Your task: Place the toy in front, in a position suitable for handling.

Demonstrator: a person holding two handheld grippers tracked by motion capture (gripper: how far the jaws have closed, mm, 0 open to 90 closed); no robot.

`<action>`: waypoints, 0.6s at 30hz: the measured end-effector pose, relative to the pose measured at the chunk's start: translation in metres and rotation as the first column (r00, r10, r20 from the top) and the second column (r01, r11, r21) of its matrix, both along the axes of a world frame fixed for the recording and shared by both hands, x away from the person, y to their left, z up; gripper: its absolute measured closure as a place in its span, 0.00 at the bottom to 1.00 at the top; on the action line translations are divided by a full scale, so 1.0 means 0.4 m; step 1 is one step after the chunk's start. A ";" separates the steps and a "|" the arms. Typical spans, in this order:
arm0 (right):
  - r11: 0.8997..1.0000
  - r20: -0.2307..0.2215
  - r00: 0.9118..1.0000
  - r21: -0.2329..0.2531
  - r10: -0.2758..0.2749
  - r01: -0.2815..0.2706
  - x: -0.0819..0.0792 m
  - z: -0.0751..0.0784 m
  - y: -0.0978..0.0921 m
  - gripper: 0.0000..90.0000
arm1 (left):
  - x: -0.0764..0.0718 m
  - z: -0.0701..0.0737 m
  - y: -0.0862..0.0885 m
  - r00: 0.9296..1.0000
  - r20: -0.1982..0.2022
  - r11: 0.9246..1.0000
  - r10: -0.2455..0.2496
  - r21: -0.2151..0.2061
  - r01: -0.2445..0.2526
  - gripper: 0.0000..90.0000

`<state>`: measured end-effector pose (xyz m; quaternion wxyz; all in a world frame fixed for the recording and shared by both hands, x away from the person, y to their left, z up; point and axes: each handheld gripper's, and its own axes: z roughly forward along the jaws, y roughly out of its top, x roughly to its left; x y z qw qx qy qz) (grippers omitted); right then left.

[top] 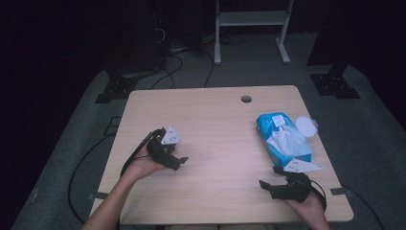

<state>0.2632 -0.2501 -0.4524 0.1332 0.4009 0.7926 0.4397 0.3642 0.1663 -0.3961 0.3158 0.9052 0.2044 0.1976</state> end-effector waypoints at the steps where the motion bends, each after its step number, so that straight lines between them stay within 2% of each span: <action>1: 1.000 0.000 1.000 0.000 0.000 0.000 0.000 0.000 0.000 0.21 | 0.008 0.003 0.009 1.000 -0.002 1.000 0.011 0.005 -0.011 0.08; 6: 1.000 -0.010 1.000 -0.015 0.020 -0.020 -0.002 -0.001 0.011 0.21 | 0.040 0.012 0.058 0.998 -0.019 0.997 0.062 0.044 -0.061 0.08; 11: 0.999 -0.014 0.999 -0.024 0.030 -0.031 -0.001 -0.002 0.018 0.21 | 0.066 0.001 0.097 0.993 -0.055 0.991 0.102 0.091 -0.097 0.08; 13: 0.999 -0.014 0.999 -0.025 0.033 -0.033 0.000 -0.002 0.019 0.21 | 0.076 -0.007 0.109 0.990 -0.069 0.988 0.120 0.109 -0.113 0.08; 14: 0.999 -0.016 0.999 -0.026 0.034 -0.035 0.000 -0.002 0.021 0.21 | 0.087 -0.014 0.118 0.987 -0.085 0.984 0.137 0.131 -0.125 0.08; 17: 0.999 -0.017 0.999 -0.028 0.036 -0.037 0.000 -0.003 0.022 0.21 | 0.097 -0.022 0.124 0.983 -0.101 0.980 0.152 0.143 -0.137 0.08; 18: 0.999 -0.017 0.999 -0.030 0.039 -0.040 -0.001 -0.003 0.023 0.21 | 0.107 -0.030 0.127 0.979 -0.124 0.977 0.162 0.163 -0.141 0.08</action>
